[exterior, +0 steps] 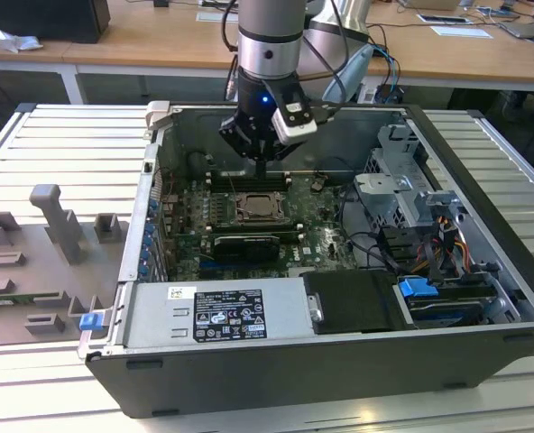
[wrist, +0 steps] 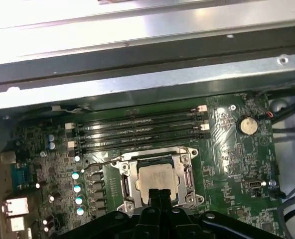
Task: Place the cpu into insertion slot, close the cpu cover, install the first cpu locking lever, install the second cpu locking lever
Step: 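Install the first cpu locking lever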
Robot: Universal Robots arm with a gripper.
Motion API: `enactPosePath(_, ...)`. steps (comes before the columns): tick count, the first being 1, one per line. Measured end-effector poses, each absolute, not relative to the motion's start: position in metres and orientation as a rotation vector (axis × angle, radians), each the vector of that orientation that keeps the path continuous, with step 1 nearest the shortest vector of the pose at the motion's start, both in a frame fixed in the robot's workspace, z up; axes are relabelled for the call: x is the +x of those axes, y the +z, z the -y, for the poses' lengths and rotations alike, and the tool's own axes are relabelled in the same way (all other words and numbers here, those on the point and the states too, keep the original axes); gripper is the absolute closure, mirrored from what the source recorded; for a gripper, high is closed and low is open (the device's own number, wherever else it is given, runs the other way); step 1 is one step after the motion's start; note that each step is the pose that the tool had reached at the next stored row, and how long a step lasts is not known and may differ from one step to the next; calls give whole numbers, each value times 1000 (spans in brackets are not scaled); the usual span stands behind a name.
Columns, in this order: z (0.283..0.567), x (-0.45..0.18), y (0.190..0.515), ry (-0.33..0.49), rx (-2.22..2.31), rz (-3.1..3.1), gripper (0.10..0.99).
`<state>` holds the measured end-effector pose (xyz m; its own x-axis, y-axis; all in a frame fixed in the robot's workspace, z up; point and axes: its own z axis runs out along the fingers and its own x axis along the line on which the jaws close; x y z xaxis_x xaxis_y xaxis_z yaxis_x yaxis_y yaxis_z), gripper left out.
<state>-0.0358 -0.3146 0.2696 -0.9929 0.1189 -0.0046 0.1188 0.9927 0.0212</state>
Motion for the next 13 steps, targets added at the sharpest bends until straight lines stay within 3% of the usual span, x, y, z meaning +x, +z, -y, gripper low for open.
enactPosePath(13,315,-73,268,43,64,-3115,980)
